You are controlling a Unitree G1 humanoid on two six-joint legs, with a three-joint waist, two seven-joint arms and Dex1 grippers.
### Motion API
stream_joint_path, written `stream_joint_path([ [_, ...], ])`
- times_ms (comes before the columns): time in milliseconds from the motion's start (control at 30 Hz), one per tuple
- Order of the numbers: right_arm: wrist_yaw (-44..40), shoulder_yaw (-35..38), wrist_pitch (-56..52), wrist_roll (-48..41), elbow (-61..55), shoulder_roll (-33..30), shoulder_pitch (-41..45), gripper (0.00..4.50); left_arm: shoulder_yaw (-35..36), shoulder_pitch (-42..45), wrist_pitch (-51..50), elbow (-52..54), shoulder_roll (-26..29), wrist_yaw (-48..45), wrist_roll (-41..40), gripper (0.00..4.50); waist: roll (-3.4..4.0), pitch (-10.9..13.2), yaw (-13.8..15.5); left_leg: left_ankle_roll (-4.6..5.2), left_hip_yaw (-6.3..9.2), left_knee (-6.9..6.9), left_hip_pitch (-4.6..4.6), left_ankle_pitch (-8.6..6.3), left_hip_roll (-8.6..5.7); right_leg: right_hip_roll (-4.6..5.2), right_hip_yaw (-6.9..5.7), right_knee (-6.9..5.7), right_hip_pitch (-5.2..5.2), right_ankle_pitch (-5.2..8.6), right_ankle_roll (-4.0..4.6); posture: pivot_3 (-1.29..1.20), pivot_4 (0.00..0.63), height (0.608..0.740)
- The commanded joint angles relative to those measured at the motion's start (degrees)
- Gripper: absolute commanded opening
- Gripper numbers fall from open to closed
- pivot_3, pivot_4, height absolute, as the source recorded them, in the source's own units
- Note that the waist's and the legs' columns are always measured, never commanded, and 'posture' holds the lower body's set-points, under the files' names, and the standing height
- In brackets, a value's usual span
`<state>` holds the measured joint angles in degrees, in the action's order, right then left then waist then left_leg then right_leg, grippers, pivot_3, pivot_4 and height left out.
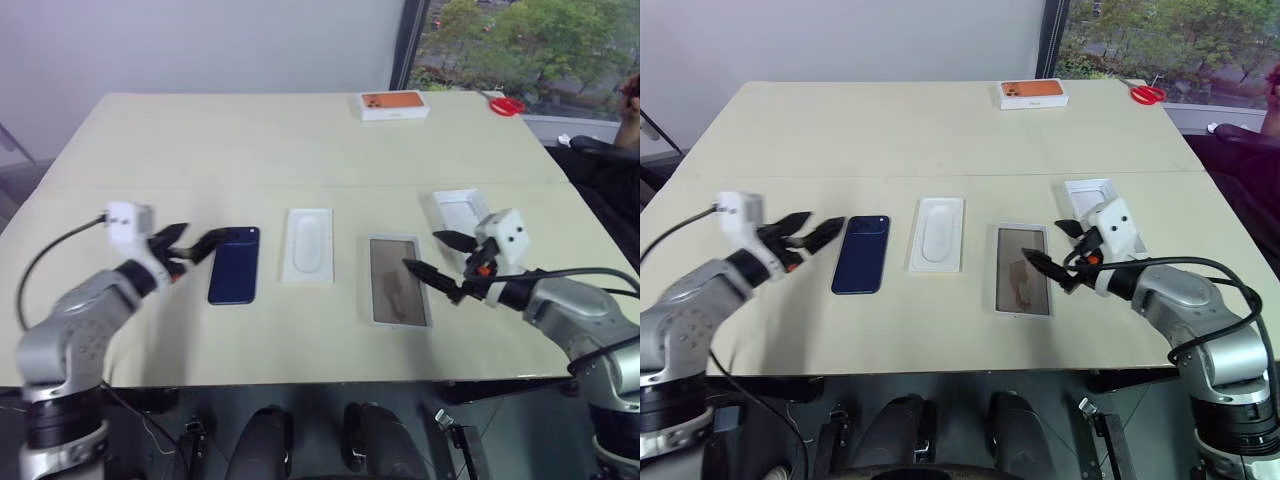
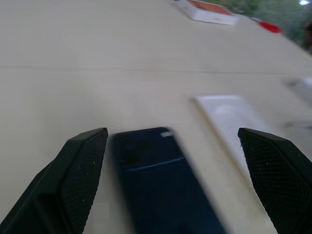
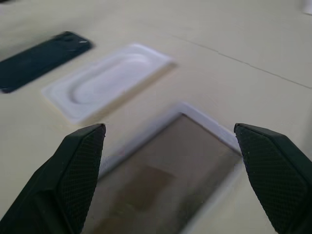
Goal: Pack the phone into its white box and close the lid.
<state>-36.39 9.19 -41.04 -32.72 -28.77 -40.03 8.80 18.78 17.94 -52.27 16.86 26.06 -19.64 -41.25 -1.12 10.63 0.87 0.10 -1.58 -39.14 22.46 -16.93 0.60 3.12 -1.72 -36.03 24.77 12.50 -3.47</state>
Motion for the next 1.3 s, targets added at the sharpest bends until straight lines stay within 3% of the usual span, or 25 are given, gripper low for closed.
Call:
stream_joint_path([
  [33,-0.3,-3.2,0.1,1.6,-6.4,-2.1,0.8,4.41,-2.0,7.4,-9.5,-0.8,-2.3,9.9,0.5,4.5,-0.03,0.0,-0.2,0.0,0.0,0.0,0.0,0.0,-0.01,-0.01,0.0,0.0,0.0,-0.01,-0.02,0.0,0.15,0.74],
  [167,0.6,-6.3,-0.3,2.3,-10.2,-2.3,0.4,4.41,-5.0,11.9,-16.0,-2.2,-4.0,11.9,0.1,4.5,-0.04,0.0,-0.6,0.0,0.02,0.02,-0.06,0.0,0.07,-0.24,0.01,-0.03,0.01,-0.01,-0.03,0.0,0.15,0.74],
  [400,2.8,-9.6,-2.8,4.1,-11.1,-2.0,1.8,4.41,0.1,21.9,-35.3,-11.1,-12.5,17.6,0.2,4.5,-0.09,0.0,-0.2,-0.01,0.11,0.0,-0.06,0.02,0.1,-0.36,-0.05,-0.05,0.01,0.0,-0.01,0.0,0.15,0.74],
  [633,3.2,-10.1,-3.6,5.0,-10.7,-1.9,2.5,4.41,1.2,24.9,-40.2,-13.6,-17.0,19.3,2.4,4.5,-0.11,0.1,-0.2,-0.04,0.12,0.0,-0.05,0.03,0.1,-0.33,-0.03,-0.07,0.02,0.0,-0.01,0.0,0.15,0.74],
  [933,2.6,-9.8,-2.9,6.1,-10.3,-2.2,2.3,4.41,1.0,24.2,-40.2,-15.2,-18.7,22.2,0.5,4.5,-0.11,0.0,-0.1,-0.05,0.12,0.0,-0.07,0.04,0.09,-0.3,0.02,-0.07,0.0,0.0,0.0,0.0,0.15,0.74],
  [1067,2.5,-9.7,-2.8,6.5,-10.3,-2.2,2.3,4.5,1.8,24.1,-40.2,-15.4,-18.8,22.8,-0.4,3.2,-0.11,0.0,-0.1,-0.05,0.12,0.0,-0.06,0.04,0.07,-0.28,0.02,-0.07,-0.01,0.0,0.0,0.0,0.15,0.74],
  [1267,2.2,-9.7,-2.6,7.3,-10.0,-2.1,2.1,4.5,4.2,24.2,-40.2,-15.7,-17.9,23.3,-2.8,0.16,-0.11,0.1,-0.2,-0.06,0.12,0.0,-0.06,0.04,0.08,-0.28,0.02,-0.08,0.0,0.0,0.0,0.0,0.15,0.74],
  [1300,2.1,-9.7,-2.6,7.3,-9.9,-2.1,2.1,4.5,4.6,24.3,-40.2,-15.7,-17.8,23.5,-3.3,0.07,-0.11,0.1,-0.2,-0.06,0.13,0.0,-0.06,0.04,0.08,-0.29,0.01,-0.08,0.0,0.0,0.0,0.0,0.15,0.74],
])
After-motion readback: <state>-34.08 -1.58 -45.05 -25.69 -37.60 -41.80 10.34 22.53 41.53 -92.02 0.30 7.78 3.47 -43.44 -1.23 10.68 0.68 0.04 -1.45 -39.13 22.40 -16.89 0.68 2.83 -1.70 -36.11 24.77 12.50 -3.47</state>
